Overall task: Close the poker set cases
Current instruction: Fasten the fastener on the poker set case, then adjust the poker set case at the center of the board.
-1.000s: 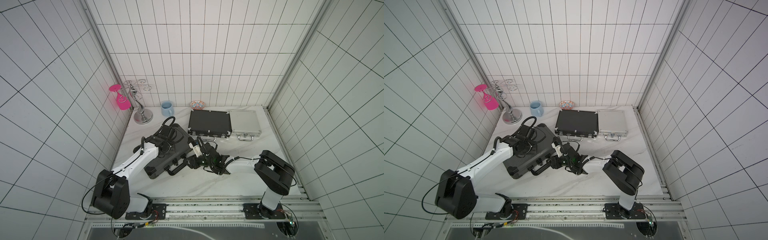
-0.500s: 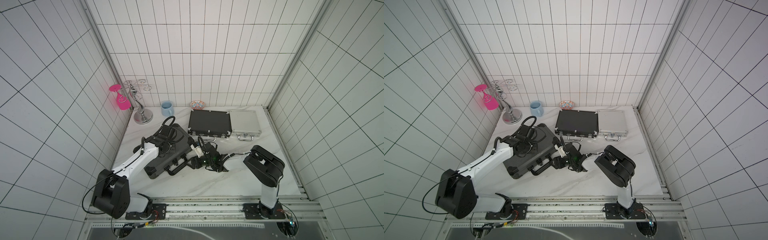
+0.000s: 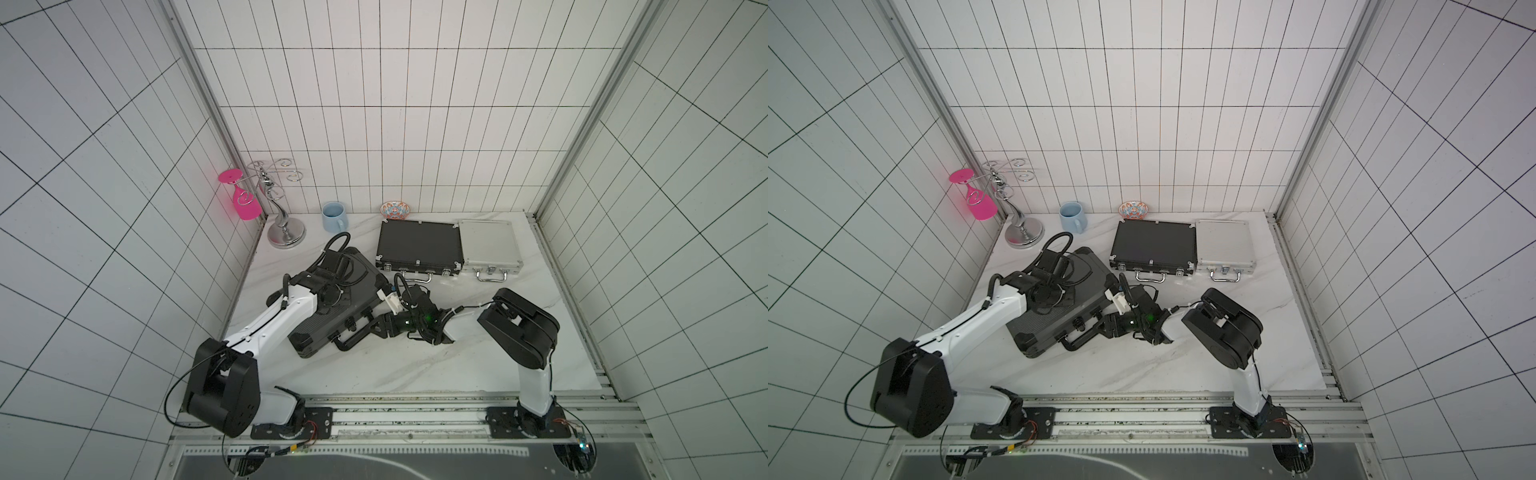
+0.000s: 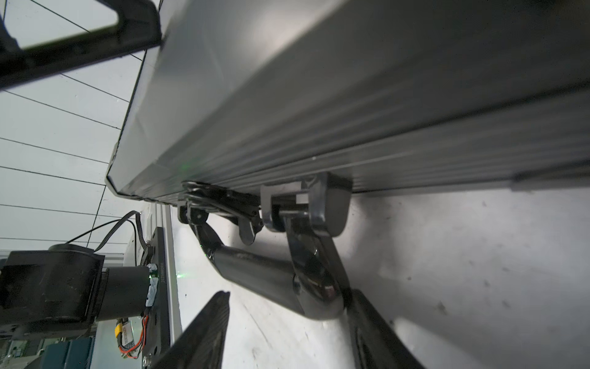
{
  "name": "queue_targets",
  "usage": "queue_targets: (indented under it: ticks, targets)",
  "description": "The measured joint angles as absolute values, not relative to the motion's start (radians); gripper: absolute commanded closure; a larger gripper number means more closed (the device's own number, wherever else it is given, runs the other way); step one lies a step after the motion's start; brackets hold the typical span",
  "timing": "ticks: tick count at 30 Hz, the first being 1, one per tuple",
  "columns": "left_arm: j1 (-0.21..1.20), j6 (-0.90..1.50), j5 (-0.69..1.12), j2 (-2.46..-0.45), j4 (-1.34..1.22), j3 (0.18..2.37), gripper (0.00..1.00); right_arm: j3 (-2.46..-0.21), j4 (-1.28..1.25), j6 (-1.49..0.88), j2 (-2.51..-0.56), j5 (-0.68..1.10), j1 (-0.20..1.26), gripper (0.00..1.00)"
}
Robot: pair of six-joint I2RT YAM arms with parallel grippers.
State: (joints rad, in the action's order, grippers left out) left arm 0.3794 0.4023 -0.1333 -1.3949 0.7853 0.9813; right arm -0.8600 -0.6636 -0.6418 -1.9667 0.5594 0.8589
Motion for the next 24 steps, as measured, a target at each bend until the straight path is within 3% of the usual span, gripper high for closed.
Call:
queue_targets:
  ticks: [5,18,24]
  targets:
    - [0.379,0.402,-0.133,-1.395,0.785,0.981,0.84,-0.86,-0.715,-0.684,-1.949,0.577,0.858,0.46]
    - [0.379,0.402,-0.133,-1.395,0.786,0.984,0.84,-0.858,-0.812,-0.67,-1.869,0.638,0.872,0.45]
    - [0.379,0.402,-0.134,-1.395,0.786,0.986,0.84,-0.86,-0.8,-0.62,-1.896,0.655,0.879,0.5]
